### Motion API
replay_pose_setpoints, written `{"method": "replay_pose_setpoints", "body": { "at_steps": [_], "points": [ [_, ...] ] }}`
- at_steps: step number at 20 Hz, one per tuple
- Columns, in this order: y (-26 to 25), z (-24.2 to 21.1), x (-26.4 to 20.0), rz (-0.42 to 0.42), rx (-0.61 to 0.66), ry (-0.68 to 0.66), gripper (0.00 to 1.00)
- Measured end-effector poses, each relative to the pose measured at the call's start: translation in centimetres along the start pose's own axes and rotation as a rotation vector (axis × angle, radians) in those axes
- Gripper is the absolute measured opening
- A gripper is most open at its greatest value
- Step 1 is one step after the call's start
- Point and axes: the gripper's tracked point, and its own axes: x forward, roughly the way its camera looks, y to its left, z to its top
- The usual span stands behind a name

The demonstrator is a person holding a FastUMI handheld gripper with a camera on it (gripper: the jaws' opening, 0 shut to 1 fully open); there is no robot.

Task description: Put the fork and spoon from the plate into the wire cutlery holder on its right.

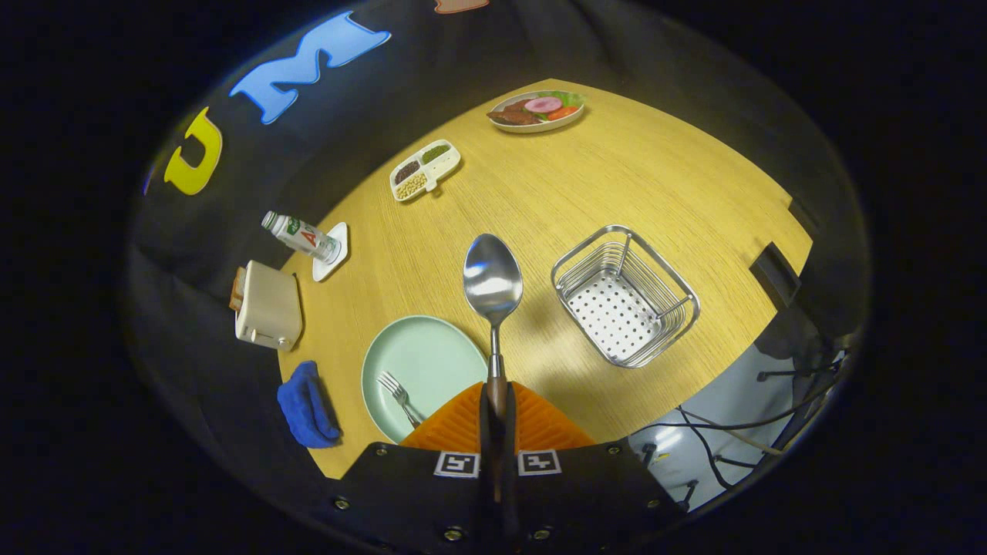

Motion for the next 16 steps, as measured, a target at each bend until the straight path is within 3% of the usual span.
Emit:
{"method": "replay_pose_setpoints", "body": {
  "at_steps": [7, 16],
  "points": [
    [-1.1, 0.7, -1.1, -0.022, 0.148, -0.036, 0.04],
    [-2.7, -1.2, -1.3, -0.052, 0.314, 0.042, 0.04]
  ]
}}
